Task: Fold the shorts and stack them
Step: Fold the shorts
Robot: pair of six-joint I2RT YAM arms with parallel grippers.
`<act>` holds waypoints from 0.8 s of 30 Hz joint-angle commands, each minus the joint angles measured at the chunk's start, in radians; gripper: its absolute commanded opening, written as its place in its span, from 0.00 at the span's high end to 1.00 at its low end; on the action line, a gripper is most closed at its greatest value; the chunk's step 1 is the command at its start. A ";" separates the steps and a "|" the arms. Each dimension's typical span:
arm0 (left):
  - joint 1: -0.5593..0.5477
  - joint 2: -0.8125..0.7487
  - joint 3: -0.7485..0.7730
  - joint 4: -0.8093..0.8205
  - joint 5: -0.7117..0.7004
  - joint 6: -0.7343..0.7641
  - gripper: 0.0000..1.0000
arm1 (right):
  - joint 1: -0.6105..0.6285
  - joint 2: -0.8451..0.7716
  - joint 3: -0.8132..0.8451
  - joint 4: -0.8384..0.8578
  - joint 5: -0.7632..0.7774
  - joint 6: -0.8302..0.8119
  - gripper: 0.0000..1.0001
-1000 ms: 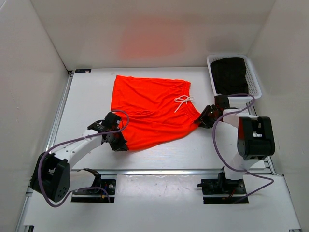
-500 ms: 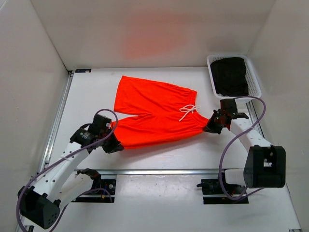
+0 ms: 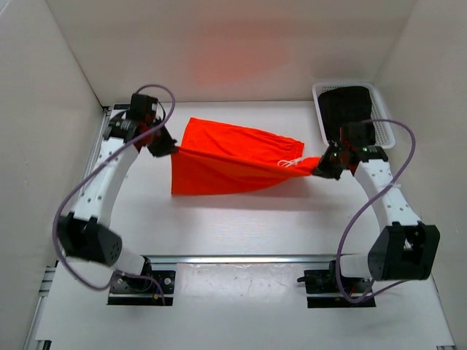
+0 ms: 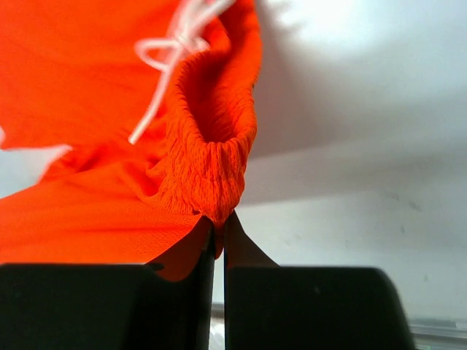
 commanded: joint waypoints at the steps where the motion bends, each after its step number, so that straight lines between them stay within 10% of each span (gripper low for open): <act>1: 0.063 0.175 0.176 0.013 -0.026 0.117 0.90 | -0.008 0.097 0.157 -0.010 0.064 -0.019 1.00; 13: 0.136 0.806 0.983 -0.041 -0.055 0.142 0.90 | 0.002 0.591 0.671 -0.053 0.064 -0.010 1.00; 18: 0.175 1.018 1.102 0.074 0.082 0.139 0.90 | 0.002 0.809 0.939 -0.073 0.052 0.011 1.00; 20: 0.184 1.075 1.151 0.152 0.110 0.106 0.90 | 0.002 0.918 1.084 -0.082 0.040 0.033 0.80; 22: 0.193 1.180 1.276 0.172 0.165 0.076 0.30 | 0.002 1.006 1.186 -0.082 -0.005 0.047 0.31; 24: 0.193 1.203 1.300 0.196 0.189 0.065 0.00 | 0.002 1.021 1.243 -0.082 -0.029 0.058 0.17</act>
